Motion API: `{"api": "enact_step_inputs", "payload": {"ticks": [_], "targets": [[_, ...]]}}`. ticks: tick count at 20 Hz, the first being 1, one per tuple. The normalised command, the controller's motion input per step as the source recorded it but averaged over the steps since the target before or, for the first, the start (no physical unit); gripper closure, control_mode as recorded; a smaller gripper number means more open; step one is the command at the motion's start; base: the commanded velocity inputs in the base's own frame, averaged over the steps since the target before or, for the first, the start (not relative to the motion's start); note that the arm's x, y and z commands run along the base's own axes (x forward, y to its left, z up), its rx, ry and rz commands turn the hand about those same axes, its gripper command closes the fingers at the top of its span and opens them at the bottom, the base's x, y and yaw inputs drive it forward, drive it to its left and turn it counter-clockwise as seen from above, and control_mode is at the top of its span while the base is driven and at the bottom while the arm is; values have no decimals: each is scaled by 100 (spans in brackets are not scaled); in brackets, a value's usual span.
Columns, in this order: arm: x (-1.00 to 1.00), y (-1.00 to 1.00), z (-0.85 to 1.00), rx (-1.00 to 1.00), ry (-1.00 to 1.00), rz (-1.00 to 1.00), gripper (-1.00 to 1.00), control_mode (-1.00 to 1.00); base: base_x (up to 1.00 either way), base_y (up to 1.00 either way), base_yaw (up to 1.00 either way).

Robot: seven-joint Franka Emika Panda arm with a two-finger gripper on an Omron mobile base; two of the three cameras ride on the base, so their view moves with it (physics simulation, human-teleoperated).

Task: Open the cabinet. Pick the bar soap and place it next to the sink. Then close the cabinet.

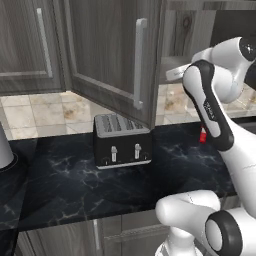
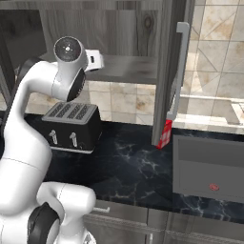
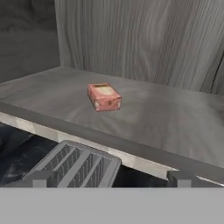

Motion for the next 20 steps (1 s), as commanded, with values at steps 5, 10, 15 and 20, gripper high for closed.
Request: {"api": "enact_step_inputs", "payload": {"ticks": [5,10,15,20], "targets": [[14,6,6,0,0,0,-100,-100,0,0,0],[10,0,23,0,0,0,-100,-100,0,0,0],[0,0,21,0,0,0,-100,-100,0,0,0],[1,3,17,0,6,0,-100,-100,0,0,0]]}}
